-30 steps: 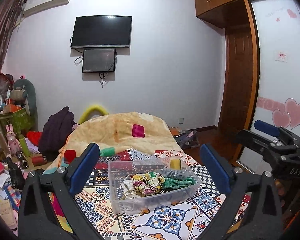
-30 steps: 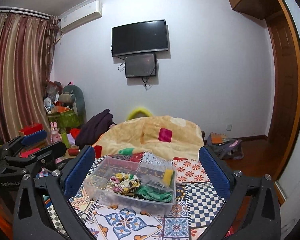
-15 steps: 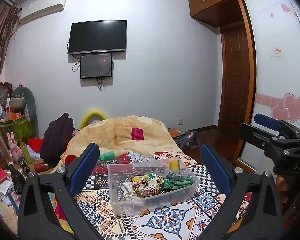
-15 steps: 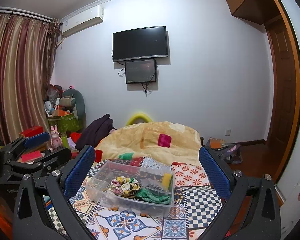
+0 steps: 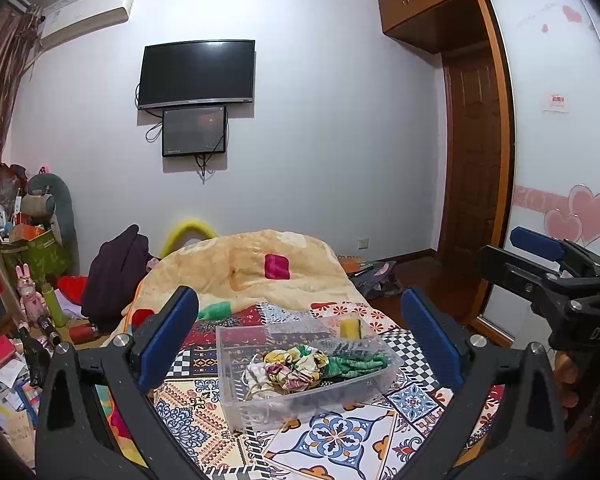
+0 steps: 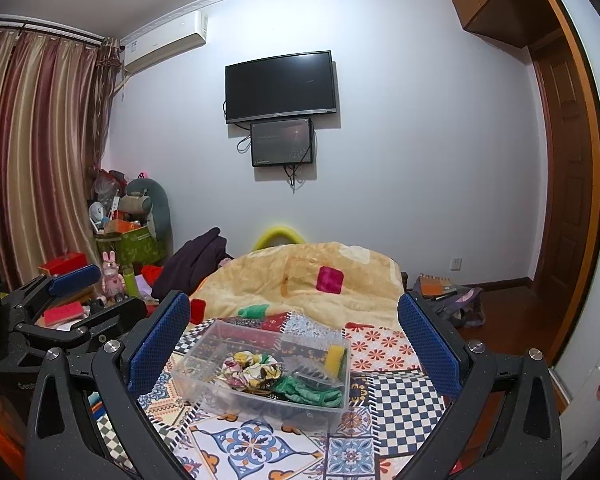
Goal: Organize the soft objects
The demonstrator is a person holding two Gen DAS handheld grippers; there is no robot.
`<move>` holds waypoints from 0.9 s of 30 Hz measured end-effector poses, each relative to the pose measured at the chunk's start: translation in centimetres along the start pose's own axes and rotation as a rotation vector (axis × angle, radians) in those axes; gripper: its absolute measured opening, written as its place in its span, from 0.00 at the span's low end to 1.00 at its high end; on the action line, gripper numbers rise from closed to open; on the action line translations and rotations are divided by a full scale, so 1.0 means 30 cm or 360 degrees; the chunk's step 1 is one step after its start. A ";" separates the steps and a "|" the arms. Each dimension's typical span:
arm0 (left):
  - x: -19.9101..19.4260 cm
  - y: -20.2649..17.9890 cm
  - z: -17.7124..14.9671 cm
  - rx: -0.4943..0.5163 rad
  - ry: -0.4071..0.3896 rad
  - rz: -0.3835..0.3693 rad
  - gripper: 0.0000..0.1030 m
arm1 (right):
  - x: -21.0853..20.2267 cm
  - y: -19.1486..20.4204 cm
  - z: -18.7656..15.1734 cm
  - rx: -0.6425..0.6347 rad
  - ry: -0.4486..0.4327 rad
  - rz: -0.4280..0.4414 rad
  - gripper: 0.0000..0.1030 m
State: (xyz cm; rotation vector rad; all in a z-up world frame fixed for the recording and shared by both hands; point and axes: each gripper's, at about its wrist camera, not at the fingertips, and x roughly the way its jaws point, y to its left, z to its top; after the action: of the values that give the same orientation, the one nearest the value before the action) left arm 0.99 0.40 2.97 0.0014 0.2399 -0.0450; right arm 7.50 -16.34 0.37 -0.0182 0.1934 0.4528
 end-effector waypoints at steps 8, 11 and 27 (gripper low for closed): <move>0.007 0.008 0.002 -0.0003 0.0009 -0.0001 1.00 | -0.001 -0.002 -0.008 0.0010 0.0005 0.0001 1.00; 0.008 0.008 0.002 -0.0004 0.0011 -0.0003 1.00 | -0.002 -0.002 -0.011 0.0012 0.0008 0.0002 1.00; 0.010 0.007 -0.008 -0.0004 0.0021 -0.0031 1.00 | -0.008 -0.001 -0.013 0.0007 0.0005 0.0007 1.00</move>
State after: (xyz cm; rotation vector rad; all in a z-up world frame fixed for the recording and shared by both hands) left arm 1.22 0.61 2.66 -0.0030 0.2532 -0.0644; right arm 7.23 -16.50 0.03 -0.0141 0.1979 0.4570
